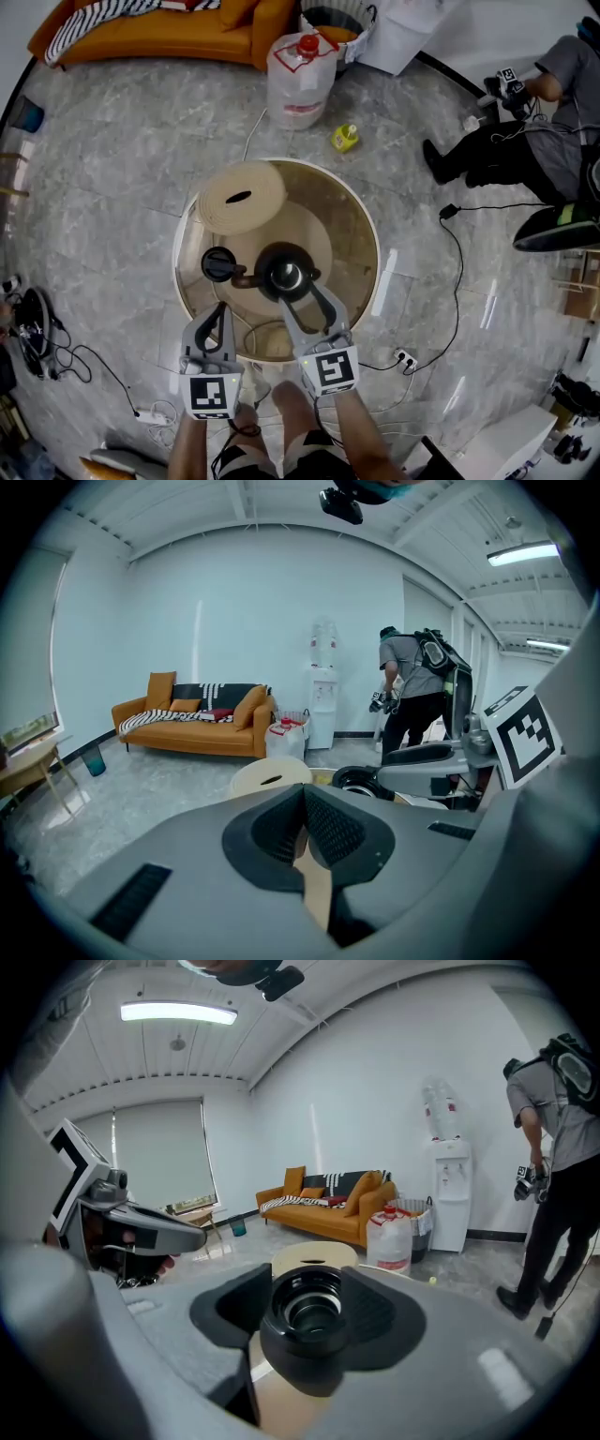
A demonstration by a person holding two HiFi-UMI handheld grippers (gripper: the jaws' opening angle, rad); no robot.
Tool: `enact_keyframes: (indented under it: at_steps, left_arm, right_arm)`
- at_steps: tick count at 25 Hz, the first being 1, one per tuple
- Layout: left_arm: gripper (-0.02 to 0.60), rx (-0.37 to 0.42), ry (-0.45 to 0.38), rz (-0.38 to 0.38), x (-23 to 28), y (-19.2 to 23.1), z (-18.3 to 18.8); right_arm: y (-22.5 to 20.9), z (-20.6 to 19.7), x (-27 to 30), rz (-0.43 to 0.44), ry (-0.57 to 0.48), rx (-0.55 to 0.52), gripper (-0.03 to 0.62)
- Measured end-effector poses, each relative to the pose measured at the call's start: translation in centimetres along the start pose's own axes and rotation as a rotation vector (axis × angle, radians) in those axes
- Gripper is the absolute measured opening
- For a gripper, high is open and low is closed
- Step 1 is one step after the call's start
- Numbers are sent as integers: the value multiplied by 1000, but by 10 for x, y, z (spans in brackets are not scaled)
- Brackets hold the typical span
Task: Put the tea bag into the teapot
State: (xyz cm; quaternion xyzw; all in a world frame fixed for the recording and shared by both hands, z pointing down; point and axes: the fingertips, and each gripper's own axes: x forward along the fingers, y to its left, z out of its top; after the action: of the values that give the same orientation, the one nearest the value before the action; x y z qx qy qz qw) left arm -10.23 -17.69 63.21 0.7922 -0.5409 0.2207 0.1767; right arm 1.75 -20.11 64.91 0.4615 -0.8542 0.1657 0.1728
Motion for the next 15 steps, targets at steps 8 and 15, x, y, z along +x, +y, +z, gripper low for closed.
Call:
enact_keyframes:
  at_steps: [8,15]
  left_arm:
    - [17,23,-34,-8,-15,-2,25]
    - [17,89,-99,-18,-47,1,71]
  right_arm:
    - [5,22,-14,-4,-22,-8,229]
    - [13,72,-40,-39,-75,-39,183]
